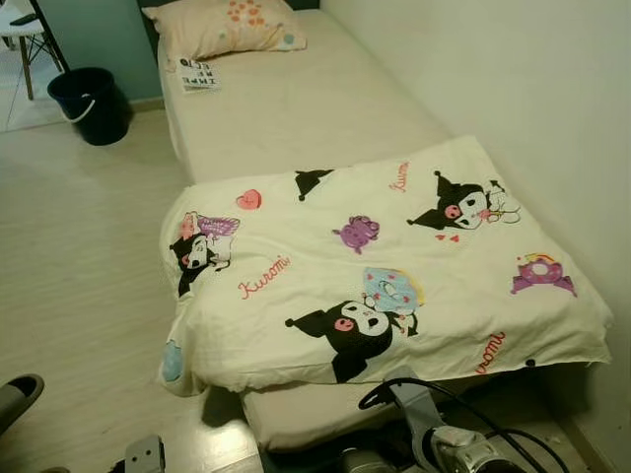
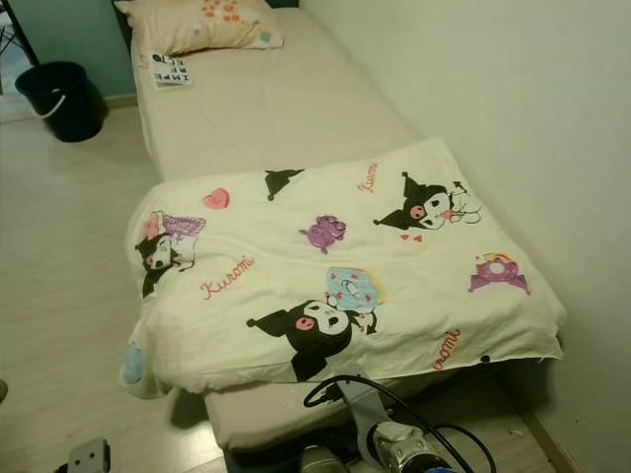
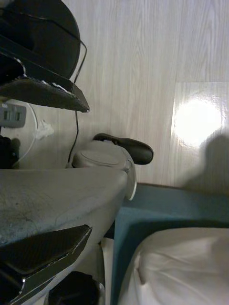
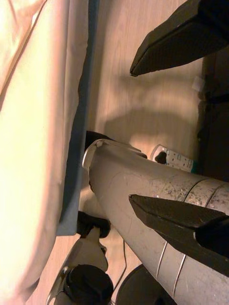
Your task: Clean up the room
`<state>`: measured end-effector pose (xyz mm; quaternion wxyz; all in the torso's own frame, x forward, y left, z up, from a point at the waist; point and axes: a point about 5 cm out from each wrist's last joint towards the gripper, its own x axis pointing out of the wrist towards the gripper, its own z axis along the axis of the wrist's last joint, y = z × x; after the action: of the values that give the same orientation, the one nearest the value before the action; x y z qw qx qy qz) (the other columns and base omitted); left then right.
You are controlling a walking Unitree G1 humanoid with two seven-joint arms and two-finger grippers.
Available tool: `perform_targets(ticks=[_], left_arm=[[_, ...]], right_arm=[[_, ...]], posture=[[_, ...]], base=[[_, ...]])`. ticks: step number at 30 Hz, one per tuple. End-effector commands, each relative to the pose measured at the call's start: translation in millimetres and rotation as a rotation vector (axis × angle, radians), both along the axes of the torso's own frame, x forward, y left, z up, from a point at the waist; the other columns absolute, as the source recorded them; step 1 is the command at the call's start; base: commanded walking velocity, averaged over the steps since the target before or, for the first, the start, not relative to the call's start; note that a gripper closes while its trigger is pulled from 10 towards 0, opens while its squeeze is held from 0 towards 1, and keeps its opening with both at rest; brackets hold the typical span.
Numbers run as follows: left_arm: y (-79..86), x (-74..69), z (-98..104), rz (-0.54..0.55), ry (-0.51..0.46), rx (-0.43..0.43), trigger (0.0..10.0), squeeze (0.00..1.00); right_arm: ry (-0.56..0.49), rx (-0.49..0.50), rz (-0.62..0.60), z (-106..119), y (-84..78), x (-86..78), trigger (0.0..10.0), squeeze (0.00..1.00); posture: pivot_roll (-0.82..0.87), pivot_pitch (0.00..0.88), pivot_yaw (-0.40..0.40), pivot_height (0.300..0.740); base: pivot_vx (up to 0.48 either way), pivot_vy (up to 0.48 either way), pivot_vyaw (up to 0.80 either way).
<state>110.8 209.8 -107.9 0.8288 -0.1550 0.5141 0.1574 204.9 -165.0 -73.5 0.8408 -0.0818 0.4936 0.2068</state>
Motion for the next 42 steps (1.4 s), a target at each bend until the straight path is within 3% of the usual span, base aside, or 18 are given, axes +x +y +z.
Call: perform_targets(ticks=[1,7,34,42], left_arm=[[-7.8,-9.9,-4.2,-0.003,0.040,-0.030,10.0,0.00],[-11.3,-10.8,-5.0,-0.027,0.053,-0.030,10.0,0.00],[-10.9,-10.9,-4.9,-0.032,0.048,-0.025,10.0,0.00],[-12.5,-11.3,-5.2,-0.037,0.051,-0.036,10.0,0.00]], right_arm=[[0.022,-0.016,0.002,-2.3,-4.3,-4.7,10.0,0.00],[0.023,-0.014,-0.002,-2.3,-4.7,-4.7,10.0,0.00],[0.036,-0.009,-0.004,-3.7,-4.9,-7.6,10.0,0.00],[0.036,-0.007,0.001,-3.4,-4.3,-7.1,10.0,0.00]], posture=[[-0.15,0.007,-0.009,0.740],[-0.16,0.012,-0.007,0.740],[-0.16,0.020,-0.011,0.740],[-0.16,0.016,-0.012,0.740]], base=[[0.000,0.000,0.00],[-0.398,0.000,0.00],[0.000,0.000,0.00],[0.000,-0.472,0.00]])
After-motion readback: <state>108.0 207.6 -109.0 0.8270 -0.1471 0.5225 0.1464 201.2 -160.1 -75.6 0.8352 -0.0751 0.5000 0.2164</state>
